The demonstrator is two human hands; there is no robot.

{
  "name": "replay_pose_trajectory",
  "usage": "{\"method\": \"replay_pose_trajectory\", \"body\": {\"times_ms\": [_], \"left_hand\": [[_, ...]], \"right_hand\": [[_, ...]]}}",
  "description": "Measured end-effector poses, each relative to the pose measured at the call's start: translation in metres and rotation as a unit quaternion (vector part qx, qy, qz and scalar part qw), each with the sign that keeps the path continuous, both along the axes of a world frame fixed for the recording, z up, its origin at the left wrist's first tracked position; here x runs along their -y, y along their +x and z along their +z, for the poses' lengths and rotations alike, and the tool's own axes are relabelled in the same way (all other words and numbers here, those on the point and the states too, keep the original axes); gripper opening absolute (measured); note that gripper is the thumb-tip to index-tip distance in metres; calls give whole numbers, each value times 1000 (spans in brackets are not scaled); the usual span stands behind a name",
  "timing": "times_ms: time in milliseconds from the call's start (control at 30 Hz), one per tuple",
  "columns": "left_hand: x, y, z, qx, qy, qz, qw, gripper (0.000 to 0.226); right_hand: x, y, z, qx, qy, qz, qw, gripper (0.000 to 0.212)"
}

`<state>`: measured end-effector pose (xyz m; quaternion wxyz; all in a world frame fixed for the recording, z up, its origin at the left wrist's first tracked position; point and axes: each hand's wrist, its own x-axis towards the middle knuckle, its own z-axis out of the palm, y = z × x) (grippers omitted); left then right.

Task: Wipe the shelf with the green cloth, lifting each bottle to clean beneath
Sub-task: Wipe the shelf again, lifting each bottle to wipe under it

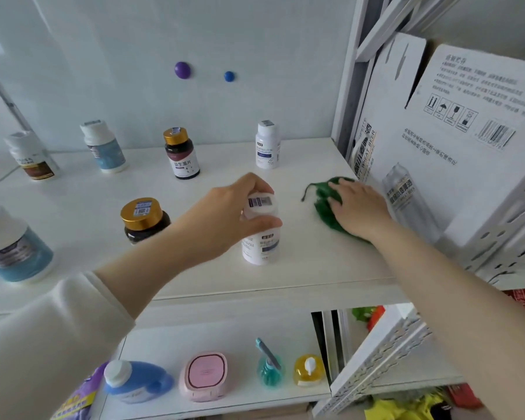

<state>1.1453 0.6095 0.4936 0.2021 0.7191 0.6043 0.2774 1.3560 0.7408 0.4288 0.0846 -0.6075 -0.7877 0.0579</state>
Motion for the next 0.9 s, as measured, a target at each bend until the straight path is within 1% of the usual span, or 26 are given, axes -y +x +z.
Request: {"method": "replay_pose_trajectory", "body": {"times_ms": [100, 200, 233, 300, 433, 500, 567, 633, 700, 767, 833, 900], "left_hand": [[4, 4, -5, -3, 14, -12, 1000, 42], [4, 5, -7, -7, 17, -20, 1000, 40], [5, 5, -7, -9, 14, -22, 1000, 41], [6, 6, -7, -4, 11, -24, 1000, 51], [8, 6, -6, -22, 1, -26, 999, 76], [5, 3, 1, -29, 7, -29, 999, 79], [-4, -6, 13, -37, 27, -29, 999, 76], [-21, -18, 29, -76, 45, -22, 996, 71], [-46, -33, 43, -151, 55, -13, 987, 57], [-75, -50, 53, -237, 75, -4, 968, 48], [-100, -68, 57, -321, 83, 4, 944, 48], [-116, -91, 57, -359, 74, 18, 930, 52]], "right_hand": [[-20, -18, 4, 6, -8, 36, 999, 49], [1, -28, 3, -10, -14, 135, 991, 48], [14, -28, 0, -21, -14, 170, 985, 47], [35, -23, -3, -37, -6, 215, 976, 46], [42, -17, 1, -42, 0, 226, 973, 44], [38, -20, 2, -47, 0, 228, 973, 44], [30, -27, 3, -49, 1, 226, 973, 44], [20, -36, 6, -43, -6, 229, 972, 44], [9, -48, 9, -34, -21, 261, 965, 45], [-1, -61, 12, -19, -46, 317, 947, 48], [-10, -74, 13, -16, -63, 364, 929, 50], [-19, -88, 14, -18, -59, 388, 920, 49]]}}
